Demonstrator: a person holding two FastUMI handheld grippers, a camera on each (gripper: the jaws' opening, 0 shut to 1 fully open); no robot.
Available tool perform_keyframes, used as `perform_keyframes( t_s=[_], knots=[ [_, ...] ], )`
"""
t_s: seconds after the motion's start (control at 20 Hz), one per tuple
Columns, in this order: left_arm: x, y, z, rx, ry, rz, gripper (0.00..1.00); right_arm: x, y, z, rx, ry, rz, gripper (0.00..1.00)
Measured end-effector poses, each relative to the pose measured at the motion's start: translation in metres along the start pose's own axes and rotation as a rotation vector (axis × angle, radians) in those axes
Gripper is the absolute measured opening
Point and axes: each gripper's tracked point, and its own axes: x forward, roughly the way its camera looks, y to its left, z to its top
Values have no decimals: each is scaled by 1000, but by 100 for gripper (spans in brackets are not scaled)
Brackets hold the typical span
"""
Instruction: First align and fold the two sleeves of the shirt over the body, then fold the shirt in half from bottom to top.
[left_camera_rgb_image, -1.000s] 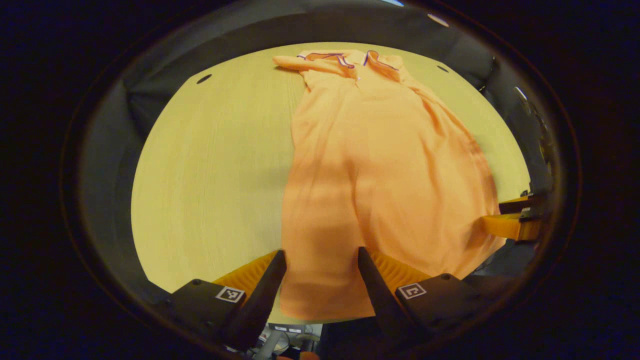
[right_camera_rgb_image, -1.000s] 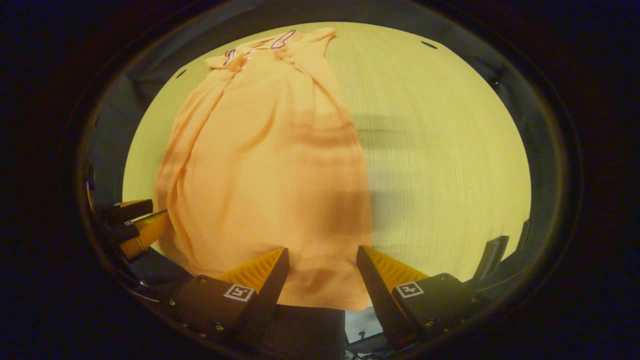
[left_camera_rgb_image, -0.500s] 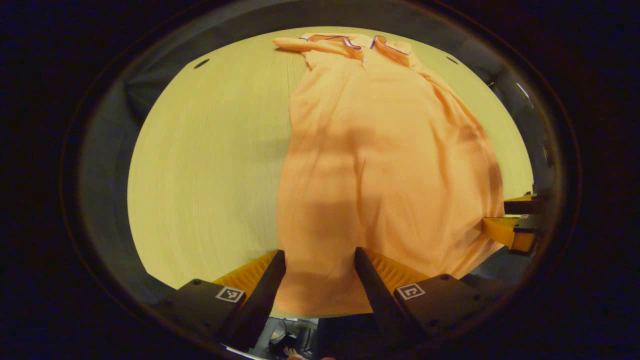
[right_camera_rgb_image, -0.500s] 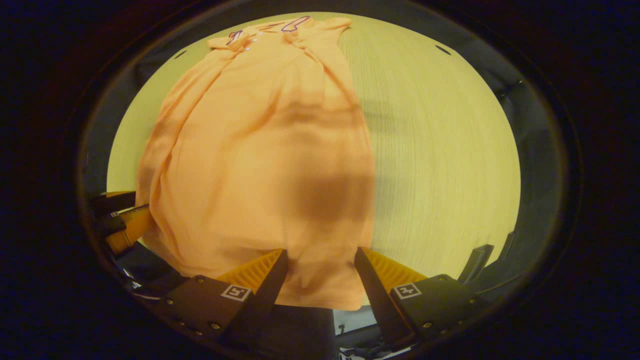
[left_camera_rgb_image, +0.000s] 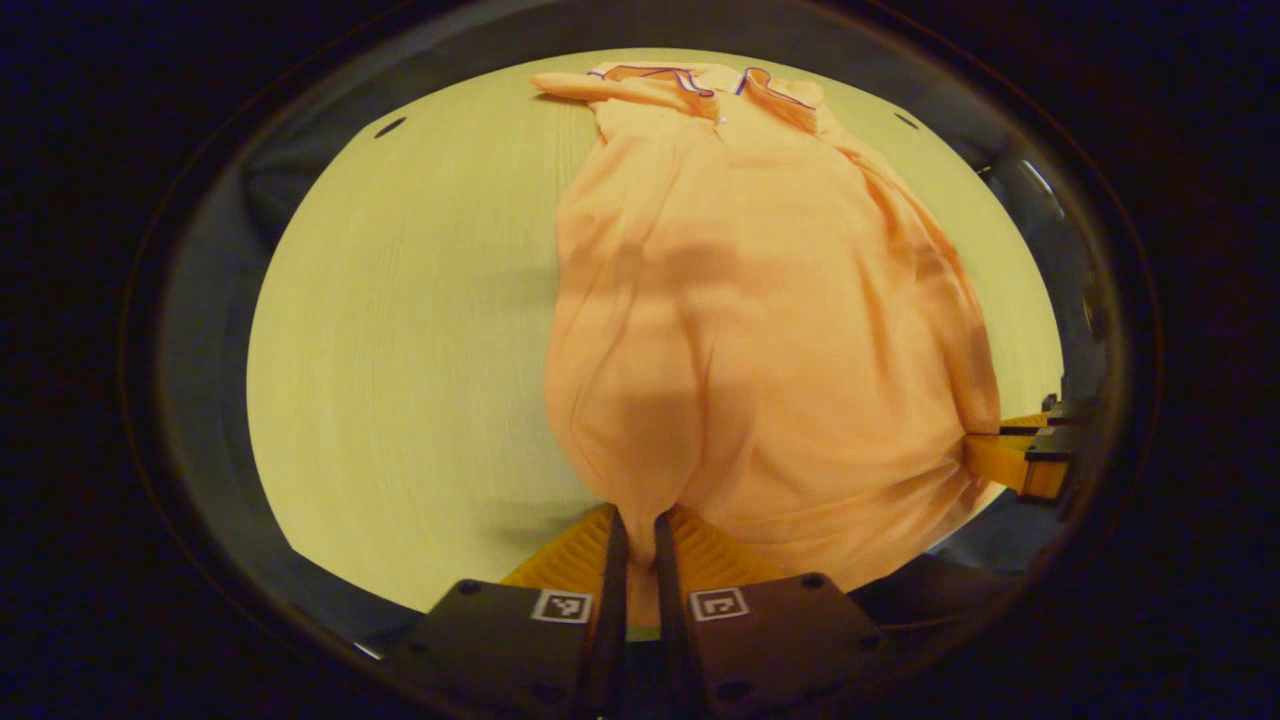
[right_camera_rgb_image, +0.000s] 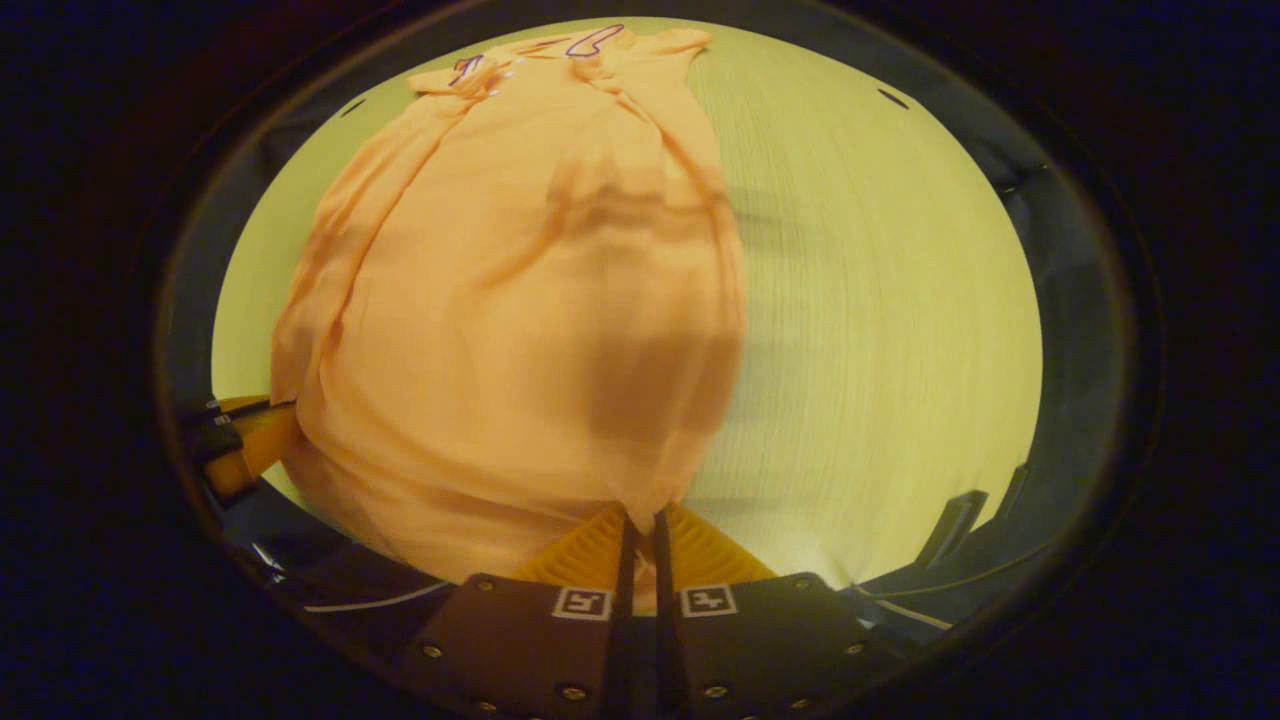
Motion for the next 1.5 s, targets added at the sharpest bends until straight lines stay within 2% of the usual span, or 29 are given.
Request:
perform_keyframes(
  t_s=[0.05, 0.1, 0.15, 0.2, 0.35, 0.4, 0.45, 0.55, 0.8, 1.1, 1.25, 1.35, 1.5],
  knots=[
    [-2, -2, 4, 21, -11, -3, 12, 0, -1, 0, -25, -2, -3, 6],
    [-2, -2, 2, 16, -10, -1, 12, -1, 0, 1, -29, 1, 0, 6],
    [-1, -3, 4, 14, -23, -5, 6, 0, -1, 2, -23, -15, 10, 6],
    [0, -2, 3, 8, -16, -11, 6, -2, 1, 1, -20, -3, 20, 0],
    [-6, 2, 10, -30, -20, -27, 6, -11, 2, 15, 37, -20, 56, 0],
    [-12, 4, 18, -40, -35, -29, 6, -17, 0, 23, 53, -40, 62, 3],
    [-18, 5, 27, -48, -47, -36, 6, -22, -2, 33, 64, -57, 68, 0],
    [-27, 8, 53, -63, -77, -45, 6, -35, -6, 56, 75, -96, 75, 0],
    [-42, 15, 128, -87, -155, -48, 6, -61, -14, 125, 74, -200, 84, 0],
    [-45, 28, 242, -109, -269, -45, 6, -87, -25, 230, 77, -330, 93, 0],
    [-51, 38, 308, -83, -347, -18, 7, -99, -32, 285, 88, -395, 90, 0],
    [-57, 47, 336, -49, -387, 11, 6, -106, -36, 321, 106, -435, 96, 0],
    [-37, 51, 362, -28, -402, 37, 5, -105, -37, 365, 138, -478, 108, 0]
  ],
)
